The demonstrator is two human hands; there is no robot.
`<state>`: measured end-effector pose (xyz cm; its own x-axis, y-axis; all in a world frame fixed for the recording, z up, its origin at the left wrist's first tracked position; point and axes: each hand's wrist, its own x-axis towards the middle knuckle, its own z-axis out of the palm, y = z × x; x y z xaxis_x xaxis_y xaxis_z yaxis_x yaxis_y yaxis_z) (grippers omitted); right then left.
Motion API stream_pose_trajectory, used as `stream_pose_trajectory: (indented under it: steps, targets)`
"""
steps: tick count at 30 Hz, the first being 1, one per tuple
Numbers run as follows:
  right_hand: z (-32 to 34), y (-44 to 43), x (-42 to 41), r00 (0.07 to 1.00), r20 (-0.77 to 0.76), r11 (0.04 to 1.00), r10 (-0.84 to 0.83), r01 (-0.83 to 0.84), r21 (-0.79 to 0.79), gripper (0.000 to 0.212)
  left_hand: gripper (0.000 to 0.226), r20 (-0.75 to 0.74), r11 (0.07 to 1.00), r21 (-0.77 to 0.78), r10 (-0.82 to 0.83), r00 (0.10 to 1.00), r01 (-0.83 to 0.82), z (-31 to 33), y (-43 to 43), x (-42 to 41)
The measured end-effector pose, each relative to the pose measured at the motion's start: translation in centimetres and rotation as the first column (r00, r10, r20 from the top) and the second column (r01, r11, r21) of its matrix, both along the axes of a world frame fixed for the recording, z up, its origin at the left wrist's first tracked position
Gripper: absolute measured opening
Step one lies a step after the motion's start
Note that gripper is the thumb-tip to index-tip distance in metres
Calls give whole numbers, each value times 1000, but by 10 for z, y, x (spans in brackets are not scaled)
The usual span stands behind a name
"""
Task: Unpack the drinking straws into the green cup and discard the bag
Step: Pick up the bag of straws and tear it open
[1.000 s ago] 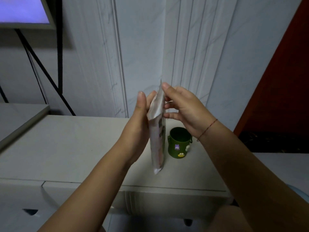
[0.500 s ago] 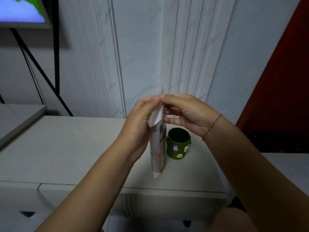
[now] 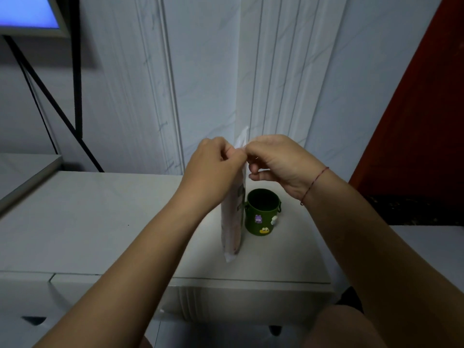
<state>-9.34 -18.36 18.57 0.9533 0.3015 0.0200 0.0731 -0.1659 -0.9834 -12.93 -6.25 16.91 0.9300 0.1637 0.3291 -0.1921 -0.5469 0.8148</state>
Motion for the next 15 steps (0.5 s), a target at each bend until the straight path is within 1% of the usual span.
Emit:
stream_pose_trajectory:
  steps: [1,3,5,6,8,10,11,15]
  targets:
    - [-2,0,0,1000,26,1000,4,-4,0,9,24,-17,997,77,-15,1000,16,4,2,1]
    - [-5,-1,1,998,69,1000,14,-14,4,16,30,-45,983,171,-55,998,62,10,5,2]
    - [-9,-1,1,996,84,999,22,-26,46,20,32,-45,978,182,-96,994,103,12,7,4]
    - [-11,0,2,997,81,996,20,-27,84,23,30,-45,982,144,-120,992,125,11,7,5]
    - [-15,2,3,998,62,984,10,-21,177,28,25,-48,985,-14,-171,984,170,8,5,9]
    - [-19,5,5,999,38,962,1,-12,272,29,26,-38,965,-177,-201,979,192,3,3,11]
    - [-20,7,5,999,33,954,-8,-2,300,30,27,-34,954,-233,-203,979,190,1,1,11]
    - [-24,7,5,999,23,942,-46,36,333,31,29,-18,920,-353,-191,981,172,-6,-2,12]
